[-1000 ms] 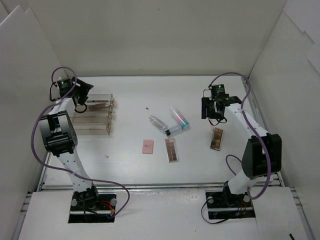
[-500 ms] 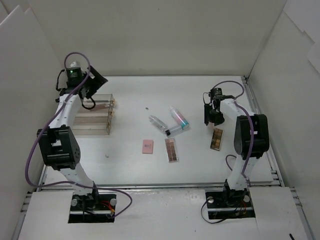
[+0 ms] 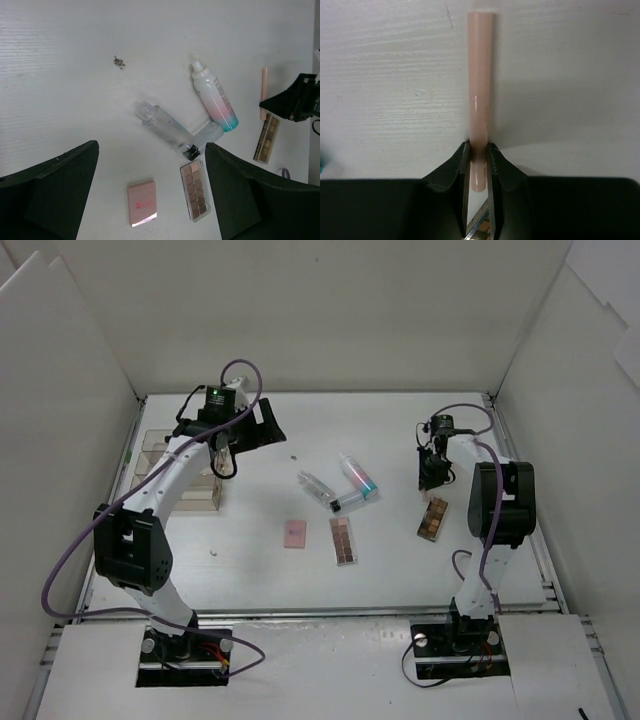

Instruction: Organize the makeup

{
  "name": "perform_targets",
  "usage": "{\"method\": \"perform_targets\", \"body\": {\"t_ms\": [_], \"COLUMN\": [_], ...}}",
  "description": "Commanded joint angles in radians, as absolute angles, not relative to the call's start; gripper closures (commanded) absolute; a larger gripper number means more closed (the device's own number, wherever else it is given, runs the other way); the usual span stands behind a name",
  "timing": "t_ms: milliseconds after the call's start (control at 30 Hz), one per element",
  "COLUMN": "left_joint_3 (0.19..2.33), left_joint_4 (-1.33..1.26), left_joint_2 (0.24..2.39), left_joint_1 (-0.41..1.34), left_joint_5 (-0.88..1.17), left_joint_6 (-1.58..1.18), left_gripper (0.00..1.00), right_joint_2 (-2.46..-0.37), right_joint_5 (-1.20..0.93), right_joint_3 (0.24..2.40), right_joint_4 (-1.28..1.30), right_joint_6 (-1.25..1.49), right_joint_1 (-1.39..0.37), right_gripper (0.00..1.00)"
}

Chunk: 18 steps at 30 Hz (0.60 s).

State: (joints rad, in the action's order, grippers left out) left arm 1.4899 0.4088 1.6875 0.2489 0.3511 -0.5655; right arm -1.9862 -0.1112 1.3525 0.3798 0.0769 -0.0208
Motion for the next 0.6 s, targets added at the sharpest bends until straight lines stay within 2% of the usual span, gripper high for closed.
{"method": "perform_targets", "body": {"t_ms": [0, 133, 267, 567], "left_joint_3": [1.497, 1.537, 1.595, 1.698], "left_joint_4": [0.376, 0.351, 0.295, 0.239], "left_joint_2": [1.606, 1.621, 1.661, 1.75], "left_joint_1": [0.287, 0.339, 0.409, 0.535], "left_joint_5": [0.409, 0.486, 0.541, 0.572], "left_joint_6": [-0.54, -0.558, -0.607, -0.678], "left_gripper": [0.18, 0.18, 0.18, 0.21], "right_joint_2": [-1.939, -1.797, -1.648, -1.497], "right_joint_5": [-0.14, -0.158, -0.29, -0.446], "right_joint_3": [1.364, 1.361, 1.341, 1.295], "right_joint_4": [0.385, 0.385, 0.377, 0.373], "right_joint_6": [0.069, 0.066, 0.066, 0.103], "right_joint_1": [-0.029, -0.092, -0.146, -0.297], "right_gripper": [1.0, 1.0, 1.0, 1.0]}}
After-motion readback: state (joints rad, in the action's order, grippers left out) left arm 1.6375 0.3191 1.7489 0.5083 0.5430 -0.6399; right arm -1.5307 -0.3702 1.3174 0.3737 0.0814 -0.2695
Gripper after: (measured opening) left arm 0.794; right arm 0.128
